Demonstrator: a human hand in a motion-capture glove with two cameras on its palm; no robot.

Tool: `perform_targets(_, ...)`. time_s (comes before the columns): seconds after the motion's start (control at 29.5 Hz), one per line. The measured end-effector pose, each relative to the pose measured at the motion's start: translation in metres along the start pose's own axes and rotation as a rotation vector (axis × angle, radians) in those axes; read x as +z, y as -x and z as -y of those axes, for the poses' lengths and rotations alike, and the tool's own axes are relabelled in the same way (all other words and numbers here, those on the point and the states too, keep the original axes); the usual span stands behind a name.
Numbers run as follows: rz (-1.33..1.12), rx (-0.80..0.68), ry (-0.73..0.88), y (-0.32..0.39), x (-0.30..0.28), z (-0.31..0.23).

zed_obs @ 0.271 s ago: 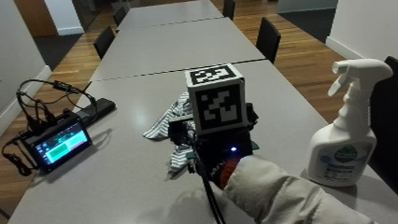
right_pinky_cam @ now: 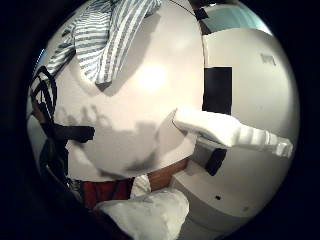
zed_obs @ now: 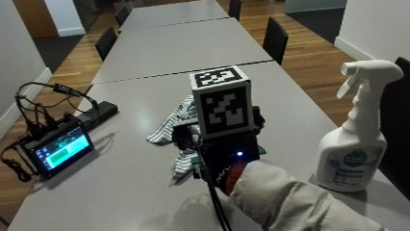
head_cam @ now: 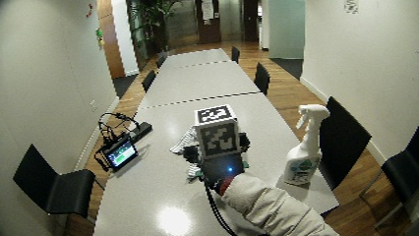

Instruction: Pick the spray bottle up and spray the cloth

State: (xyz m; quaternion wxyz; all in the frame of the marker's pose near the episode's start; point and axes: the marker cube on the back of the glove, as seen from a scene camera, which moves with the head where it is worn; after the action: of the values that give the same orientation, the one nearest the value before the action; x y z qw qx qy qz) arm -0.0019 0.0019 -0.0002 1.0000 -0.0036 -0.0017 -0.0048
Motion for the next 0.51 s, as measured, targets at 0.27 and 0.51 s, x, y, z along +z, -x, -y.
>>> perform_targets(0.27,0.115,-0.107,-0.087,-0.007,-0.004,-0.044)
perform_targets(0.51,0.436,-0.351,-0.313,-0.063,-0.011,-0.102)
